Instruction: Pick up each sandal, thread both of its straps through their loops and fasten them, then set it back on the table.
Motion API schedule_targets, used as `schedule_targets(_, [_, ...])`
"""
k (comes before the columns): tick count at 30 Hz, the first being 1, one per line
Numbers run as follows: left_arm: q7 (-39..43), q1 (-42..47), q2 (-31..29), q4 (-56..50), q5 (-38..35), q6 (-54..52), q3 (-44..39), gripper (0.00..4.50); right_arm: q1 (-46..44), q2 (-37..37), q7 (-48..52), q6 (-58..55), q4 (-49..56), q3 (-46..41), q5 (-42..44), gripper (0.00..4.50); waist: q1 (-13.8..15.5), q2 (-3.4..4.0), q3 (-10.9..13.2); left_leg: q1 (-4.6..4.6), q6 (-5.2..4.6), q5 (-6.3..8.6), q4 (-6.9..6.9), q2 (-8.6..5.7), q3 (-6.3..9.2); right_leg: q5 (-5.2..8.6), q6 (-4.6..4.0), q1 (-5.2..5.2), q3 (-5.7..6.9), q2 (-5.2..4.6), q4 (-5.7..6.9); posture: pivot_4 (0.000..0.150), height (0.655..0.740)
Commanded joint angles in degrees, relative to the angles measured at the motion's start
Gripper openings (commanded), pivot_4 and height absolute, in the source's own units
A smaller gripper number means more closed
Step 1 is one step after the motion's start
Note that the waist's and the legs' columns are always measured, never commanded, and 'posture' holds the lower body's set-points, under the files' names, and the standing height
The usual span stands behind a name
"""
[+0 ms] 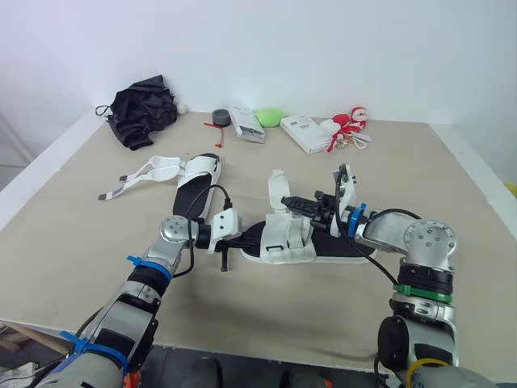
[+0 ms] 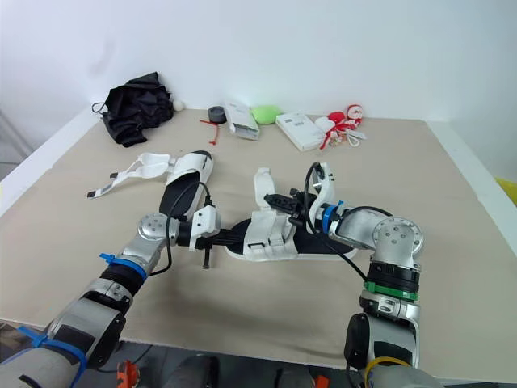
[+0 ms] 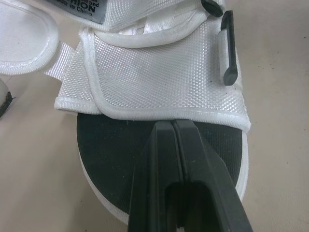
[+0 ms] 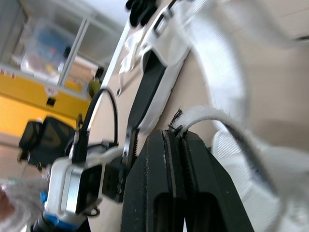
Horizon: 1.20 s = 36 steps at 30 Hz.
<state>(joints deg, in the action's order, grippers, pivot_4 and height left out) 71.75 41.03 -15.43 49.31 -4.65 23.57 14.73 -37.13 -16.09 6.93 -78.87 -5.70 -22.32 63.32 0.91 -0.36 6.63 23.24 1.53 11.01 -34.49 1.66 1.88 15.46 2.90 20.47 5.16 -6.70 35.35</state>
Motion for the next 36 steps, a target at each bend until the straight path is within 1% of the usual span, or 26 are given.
schedule_targets(1, [0.02, -6.11, -1.77, 9.08, 8.82, -5.82, 6.41, 0.0, -1.05, -0.37, 0.85, 1.14, 3.19, -4.18, 4.8, 0.03, 0.0, 0.01, -0.01, 0.0, -0.01, 0.0, 0.0, 0.0, -0.01, 0.0, 0.0, 0.0, 0.0, 0.0, 0.0, 0.15, 0.74])
schedule_targets(3, [0.06, -6.18, -1.83, 9.1, 8.84, -5.77, 6.43, 0.0, -0.64, -0.32, 2.97, 0.07, 6.74, -4.34, 8.69, 0.03, 0.0, 0.04, 0.02, 0.0, -0.01, -0.01, 0.0, 0.0, -0.01, 0.0, 0.0, -0.01, 0.0, 0.0, 0.0, 0.15, 0.74])
schedule_targets(9, [0.21, -6.18, -1.7, 9.17, 8.94, -5.66, 6.62, 0.0, -0.58, -0.49, 4.03, 1.21, 10.45, -4.35, 15.91, 0.03, -0.06, 0.07, 0.14, 0.03, 0.03, 0.02, 0.01, 0.02, 0.03, 0.0, 0.0, 0.04, 0.0, 0.01, 0.0, 0.15, 0.74])
schedule_targets(11, [0.13, -6.12, -1.61, 9.29, 8.97, -5.58, 6.64, 0.0, -0.21, -0.68, 4.01, 1.85, 10.71, -3.33, 16.36, 0.03, -0.06, 0.14, 0.15, 0.04, 0.05, 0.03, 0.01, 0.02, 0.02, 0.0, 0.0, 0.05, -0.01, 0.0, 0.0, 0.15, 0.74])
schedule_targets(15, [0.07, -6.22, -1.59, 9.26, 8.95, -5.56, 6.62, 0.0, 0.84, -0.43, 2.58, 3.65, 8.44, -1.03, 13.08, 0.03, -0.07, 0.13, 0.16, 0.04, 0.05, 0.03, 0.01, 0.02, 0.01, 0.0, 0.0, 0.05, -0.01, -0.01, 0.0, 0.15, 0.74])
schedule_targets(18, [0.07, -6.38, -1.62, 9.18, 8.93, -5.62, 6.62, 0.0, 1.07, -0.92, 1.57, 6.12, 3.73, 1.6, 6.9, 0.03, -0.08, 0.11, 0.12, 0.04, 0.05, 0.04, 0.01, 0.01, 0.0, 0.0, 0.0, 0.06, -0.01, -0.01, 0.0, 0.15, 0.74])
schedule_targets(20, [0.13, -6.5, -1.66, 9.09, 8.95, -5.6, 6.68, 0.0, 0.01, -1.22, 2.06, 7.77, -1.94, 2.13, 3.71, 0.03, -0.09, 0.08, 0.1, 0.05, 0.06, 0.04, 0.01, 0.01, 0.0, 0.0, 0.0, 0.08, 0.0, -0.01, 0.0, 0.15, 0.74])
schedule_targets(24, [-0.04, -6.49, -1.52, 9.08, 8.87, -5.66, 6.59, 0.0, -3.12, -2.05, 1.76, 10.99, -10.74, 0.97, -0.87, 0.03, -0.09, 0.17, 0.1, 0.03, -0.01, 0.0, 0.0, -0.01, -0.04, 0.0, 0.0, 0.06, -0.03, -0.01, 0.0, 0.15, 0.74])
schedule_targets(30, [-0.1, -6.8, -1.64, 8.83, 8.73, -5.8, 6.47, 0.0, -5.43, -3.11, 0.09, 14.93, -17.82, 0.02, -6.77, 0.03, -0.09, 0.12, 0.09, 0.04, -0.03, -0.02, 0.0, -0.01, -0.02, 0.0, 0.0, 0.04, -0.01, 0.01, 0.0, 0.15, 0.74])
schedule_targets(32, [-0.1, -6.96, -1.71, 8.63, 8.67, -5.92, 6.46, 0.0, -5.71, -3.14, 0.17, 15.27, -18.22, 0.74, -8.23, 0.75, -0.1, 0.11, 0.09, 0.04, -0.04, -0.02, 0.0, -0.01, -0.02, 0.0, 0.0, 0.04, -0.02, 0.01, 0.0, 0.15, 0.74])
schedule_targets(33, [-0.12, -7.01, -1.72, 8.56, 8.64, -5.97, 6.46, 0.0, -5.78, -3.08, 0.42, 15.28, -17.94, 1.27, -8.9, 0.82, -0.1, 0.11, 0.09, 0.04, -0.04, -0.02, 0.0, -0.01, -0.02, 0.0, 0.0, 0.04, -0.02, 0.01, 0.0, 0.15, 0.74])
schedule_targets(35, [-0.14, -7.07, -1.72, 8.48, 8.59, -6.04, 6.45, 0.0, -5.99, -2.59, 0.95, 15.04, -17.09, 1.72, -9.63, 1.83, -0.12, 0.1, 0.08, 0.04, -0.03, -0.02, 0.01, 0.0, -0.02, 0.0, 0.0, 0.05, -0.02, 0.01, 0.0, 0.15, 0.74])
schedule_targets(36, [-0.14, -7.08, -1.72, 8.45, 8.58, -6.07, 6.44, 0.0, -6.24, -2.43, 0.84, 14.41, -16.89, 1.98, -10.04, 2.18, -0.14, 0.14, 0.06, 0.03, -0.03, -0.02, 0.01, 0.0, -0.02, 0.0, 0.0, 0.05, -0.02, 0.01, 0.0, 0.15, 0.74])
